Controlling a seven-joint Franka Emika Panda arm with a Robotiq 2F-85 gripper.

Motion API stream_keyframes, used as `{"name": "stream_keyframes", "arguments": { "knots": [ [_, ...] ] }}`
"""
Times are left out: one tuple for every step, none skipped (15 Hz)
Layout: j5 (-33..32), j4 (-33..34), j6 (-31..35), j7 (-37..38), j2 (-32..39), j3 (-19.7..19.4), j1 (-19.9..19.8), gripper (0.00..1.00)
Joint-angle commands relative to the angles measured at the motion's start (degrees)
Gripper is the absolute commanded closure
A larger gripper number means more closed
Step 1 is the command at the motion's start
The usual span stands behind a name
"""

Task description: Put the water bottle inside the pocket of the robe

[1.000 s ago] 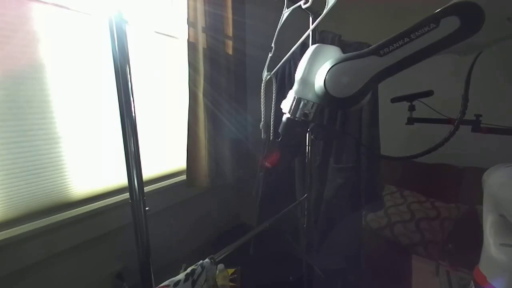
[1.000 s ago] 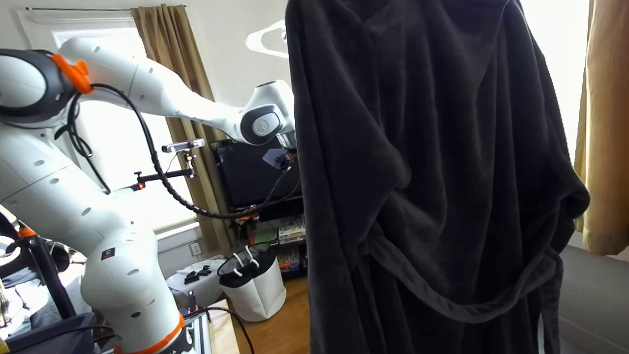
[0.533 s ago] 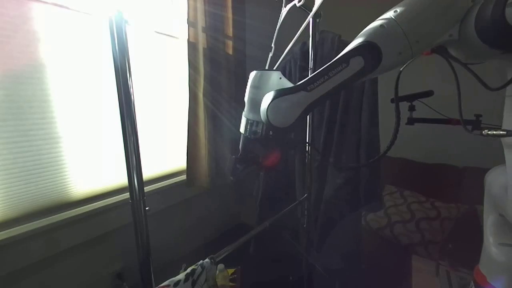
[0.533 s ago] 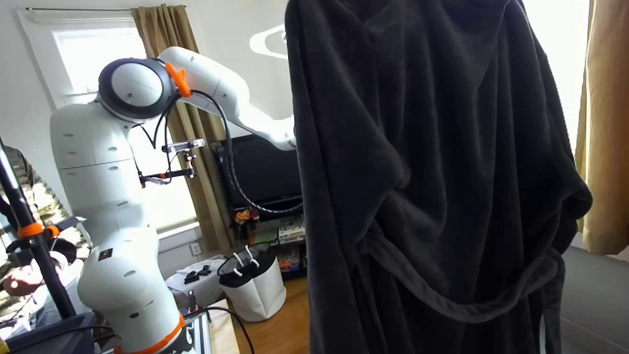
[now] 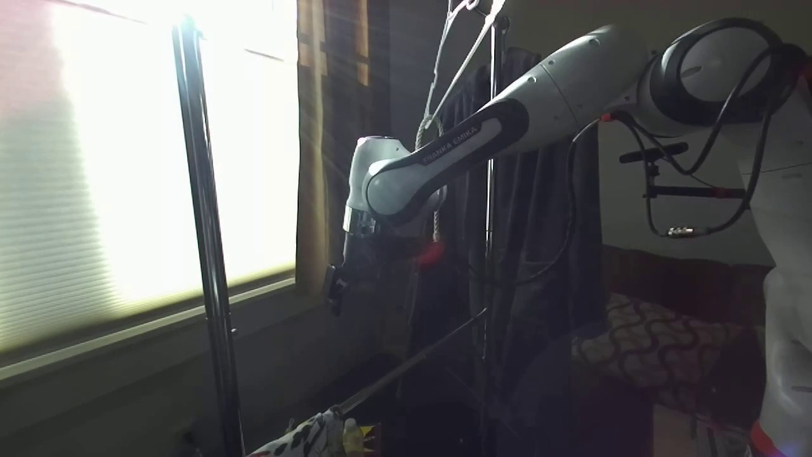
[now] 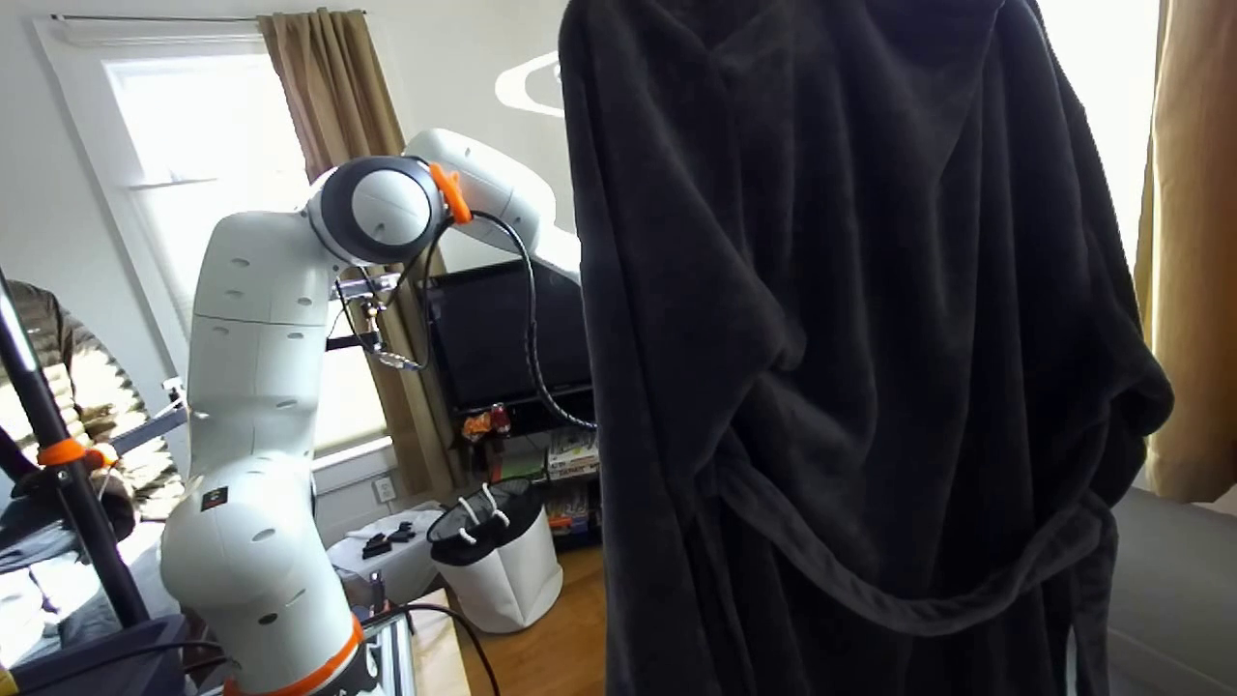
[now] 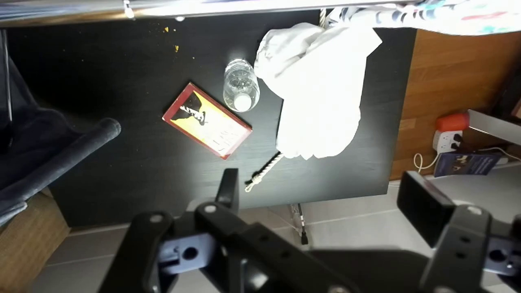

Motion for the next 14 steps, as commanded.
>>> {"name": "stream_keyframes", "arguments": {
  "knots": [
    [0.81,0.12,-0.15,-0.51,-0.26,-1.83,1.62,0.0],
    [0.79,0.11,-0.15,-0.51,-0.35,-1.85,1.63,0.0],
    [0.79,0.1,-0.15,-0.5,-0.42,-1.85,1.64,0.0],
    [0.79,0.1,-0.15,-0.5,-0.44,-1.86,1.64,0.0],
    [0.36,1.41,-0.69,0.45,0.65,-2.28,1.73,0.0],
    [0.29,5.02,-3.18,0.16,3.15,-2.76,1.54,0.0],
    [0.06,7.93,-5.15,0.04,5.17,-3.4,1.56,0.0],
    [-0.15,12.24,-7.88,-0.91,8.35,-3.94,1.47,0.0],
    [-0.2,14.9,-9.87,-1.26,10.16,-4.42,1.47,0.0],
    [-0.03,18.79,-12.45,-2.09,13.39,-4.86,1.36,0.0],
    [-0.42,21.84,-14.93,-1.91,15.73,-5.47,1.66,0.0],
    [0.05,25.0,-17.26,-3.23,18.96,-5.42,1.59,0.0],
    [0.06,28.04,-19.47,-3.79,21.57,-5.58,1.76,0.0],
    [0.32,31.15,-22.1,-4.82,24.83,-5.49,1.79,0.0]
  ]
}}
